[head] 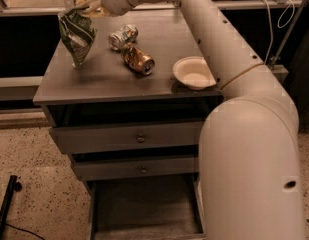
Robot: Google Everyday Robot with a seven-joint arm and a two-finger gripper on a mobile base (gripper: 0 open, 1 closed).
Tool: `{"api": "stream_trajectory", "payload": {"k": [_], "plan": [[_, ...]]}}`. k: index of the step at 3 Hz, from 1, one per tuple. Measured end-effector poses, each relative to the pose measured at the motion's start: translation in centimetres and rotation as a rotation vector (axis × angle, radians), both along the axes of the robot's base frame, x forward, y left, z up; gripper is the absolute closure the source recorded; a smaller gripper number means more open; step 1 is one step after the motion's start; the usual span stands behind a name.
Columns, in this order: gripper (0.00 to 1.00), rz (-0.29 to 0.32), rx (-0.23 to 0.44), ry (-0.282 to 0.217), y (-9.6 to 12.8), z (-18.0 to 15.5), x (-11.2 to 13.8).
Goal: Pick green jalapeno chip bag from bottom drawer and place on counter
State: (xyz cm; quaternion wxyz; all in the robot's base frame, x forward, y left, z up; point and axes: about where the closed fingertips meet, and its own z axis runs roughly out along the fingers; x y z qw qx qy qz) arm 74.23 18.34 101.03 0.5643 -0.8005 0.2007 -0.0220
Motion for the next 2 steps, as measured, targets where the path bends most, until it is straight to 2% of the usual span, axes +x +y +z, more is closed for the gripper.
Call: {"api": "stream_trajectory", "payload": {"k": [1,2], "plan": [[0.73,-0.079,-0.082,0.047,0.6,-3.5,0.7],[0.50,-0.129,-0.144,0.086,0.5,-6.1,0.3]]}}
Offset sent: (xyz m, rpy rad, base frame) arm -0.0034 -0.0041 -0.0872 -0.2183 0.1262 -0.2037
